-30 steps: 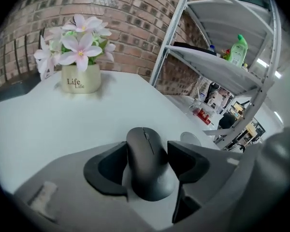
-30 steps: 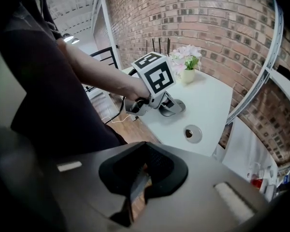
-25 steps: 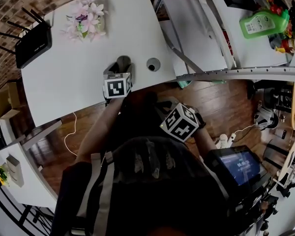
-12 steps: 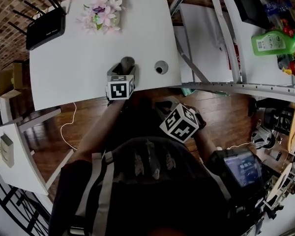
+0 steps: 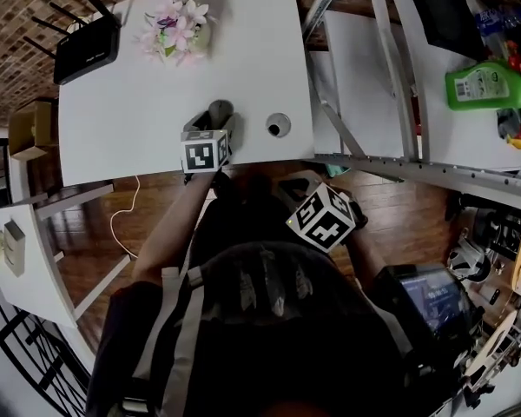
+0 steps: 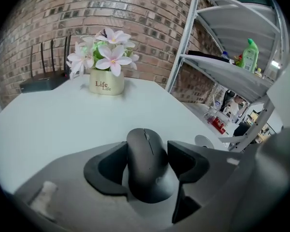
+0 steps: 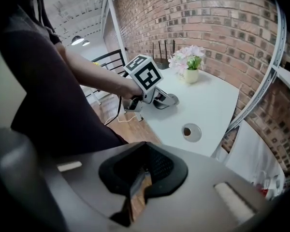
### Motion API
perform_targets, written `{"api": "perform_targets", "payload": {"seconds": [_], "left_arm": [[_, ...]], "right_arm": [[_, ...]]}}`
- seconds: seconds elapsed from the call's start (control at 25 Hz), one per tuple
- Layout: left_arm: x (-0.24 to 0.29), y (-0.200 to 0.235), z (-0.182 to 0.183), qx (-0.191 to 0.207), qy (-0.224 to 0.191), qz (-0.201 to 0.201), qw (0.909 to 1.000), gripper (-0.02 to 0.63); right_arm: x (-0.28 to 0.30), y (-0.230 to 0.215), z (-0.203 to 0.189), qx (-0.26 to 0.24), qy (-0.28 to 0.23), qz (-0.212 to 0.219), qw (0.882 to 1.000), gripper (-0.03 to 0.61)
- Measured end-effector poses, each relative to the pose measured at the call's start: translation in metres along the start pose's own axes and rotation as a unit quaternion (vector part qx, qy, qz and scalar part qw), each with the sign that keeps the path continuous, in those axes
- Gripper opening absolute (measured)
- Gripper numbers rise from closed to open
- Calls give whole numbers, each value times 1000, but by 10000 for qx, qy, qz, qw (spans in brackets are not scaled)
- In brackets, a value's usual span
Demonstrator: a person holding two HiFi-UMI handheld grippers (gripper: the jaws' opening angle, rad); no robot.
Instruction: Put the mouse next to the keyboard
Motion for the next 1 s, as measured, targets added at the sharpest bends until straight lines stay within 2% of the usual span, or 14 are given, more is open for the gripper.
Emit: {"api": "perform_targets", "payload": {"seconds": [0.2,0.48,0.56,0.68,0.72,0.88,1.0], "left_arm": [[-6,12,1,-160,18,187,9997,270],[-9,18,0,-171,55,439,9989,272],[-9,18,2,-6,29,518,9987,272],[-14,18,4,575,85,655,9962,270],[-16,20,3,660,109,685,9954,270],[-19,39,0,180,69,727,9972,272],[-24,45,-1,82,17,724,9973,272]], "right_arm": [[-6,-6,-18,15,-116,38,9999,6],[-4,3,-39,-374,-85,355,9986,6],[-3,4,-41,-496,-110,416,9978,6],[-2,8,-42,-491,-199,440,9976,6],[-2,10,-40,-498,-219,450,9975,6],[-1,12,-36,-578,-209,460,9971,6],[1,15,-34,-582,-169,460,9971,6]]}}
Point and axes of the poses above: the fingertips, and each gripper's own axes: x forward along the fingers, y to its left, z out of its top, the point moved 2 cm from there along -x, backward along the fingers, and after that the axes turned 8 degrees about -x, right-handed, at the moved point
